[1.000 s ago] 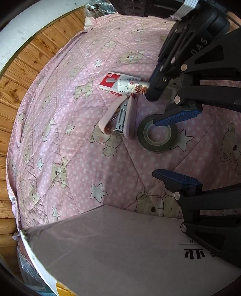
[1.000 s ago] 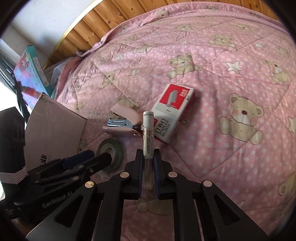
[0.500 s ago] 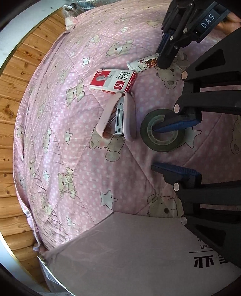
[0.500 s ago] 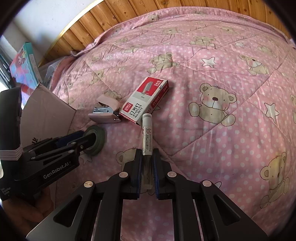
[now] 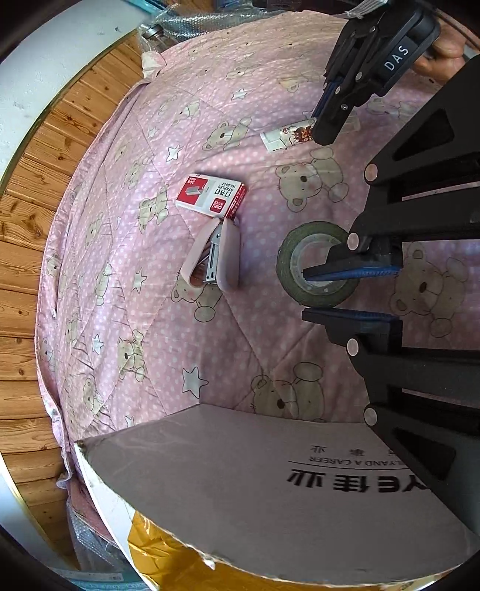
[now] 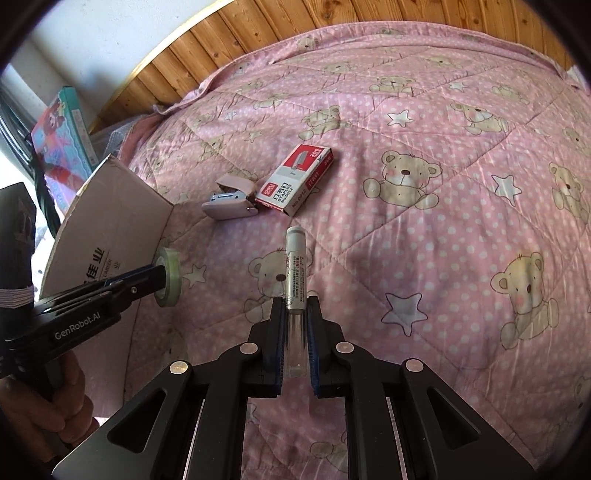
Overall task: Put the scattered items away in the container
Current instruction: 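Grasp the green tape roll with the left tool while the right tool grasps the clear glue stick, then lift and carry the tape roll and glue stick over the cardboard box with both tools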
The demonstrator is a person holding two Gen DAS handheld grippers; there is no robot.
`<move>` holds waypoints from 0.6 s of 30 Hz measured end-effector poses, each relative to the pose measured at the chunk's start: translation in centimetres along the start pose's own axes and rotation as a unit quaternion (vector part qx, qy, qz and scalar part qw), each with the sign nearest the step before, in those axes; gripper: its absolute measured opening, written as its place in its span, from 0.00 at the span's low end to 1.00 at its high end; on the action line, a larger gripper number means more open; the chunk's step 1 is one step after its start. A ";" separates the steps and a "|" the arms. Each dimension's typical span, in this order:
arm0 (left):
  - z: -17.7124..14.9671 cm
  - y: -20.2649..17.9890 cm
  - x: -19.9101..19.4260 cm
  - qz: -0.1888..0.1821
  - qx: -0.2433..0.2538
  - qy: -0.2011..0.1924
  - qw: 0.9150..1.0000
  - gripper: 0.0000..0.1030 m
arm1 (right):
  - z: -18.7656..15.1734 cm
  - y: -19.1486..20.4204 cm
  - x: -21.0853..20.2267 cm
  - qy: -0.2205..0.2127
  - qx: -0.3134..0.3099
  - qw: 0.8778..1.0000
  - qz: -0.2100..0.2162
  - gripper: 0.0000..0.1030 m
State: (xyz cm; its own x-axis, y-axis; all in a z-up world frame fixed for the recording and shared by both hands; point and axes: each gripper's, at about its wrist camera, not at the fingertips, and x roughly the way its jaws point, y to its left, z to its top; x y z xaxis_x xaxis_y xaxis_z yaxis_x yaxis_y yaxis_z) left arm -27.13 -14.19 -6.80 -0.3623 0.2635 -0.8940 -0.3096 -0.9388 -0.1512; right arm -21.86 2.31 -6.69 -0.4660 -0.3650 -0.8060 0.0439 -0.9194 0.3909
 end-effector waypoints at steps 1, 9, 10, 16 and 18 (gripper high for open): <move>-0.2 -0.2 -0.3 -0.002 0.001 0.000 1.000 0.15 | -0.2 0.2 -0.2 0.000 -0.002 1.000 0.000 0.11; -2.4 -1.2 -3.4 0.012 0.010 -0.006 1.000 0.15 | -2.7 1.5 -2.4 0.001 -0.009 1.000 0.009 0.11; -2.7 -1.4 -3.8 0.012 0.012 -0.007 1.000 0.15 | -3.0 1.6 -2.7 0.000 -0.008 1.000 0.009 0.11; -4.3 -2.5 -6.5 0.009 0.019 -0.020 1.000 0.15 | -5.0 2.5 -4.7 -0.003 -0.015 1.000 0.011 0.11; -4.7 -2.9 -7.3 0.008 0.022 -0.026 0.999 0.15 | -5.7 3.0 -5.4 -0.005 -0.019 1.000 0.012 0.11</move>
State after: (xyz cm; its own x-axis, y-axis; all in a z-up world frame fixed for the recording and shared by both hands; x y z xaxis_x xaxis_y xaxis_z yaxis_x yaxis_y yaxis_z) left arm -19.40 -14.46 -1.80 -0.4121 0.2601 -0.8733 -0.3411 -0.9327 -0.1169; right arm -14.18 0.70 -3.73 -0.4728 -0.3854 -0.7925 0.0884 -0.9155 0.3925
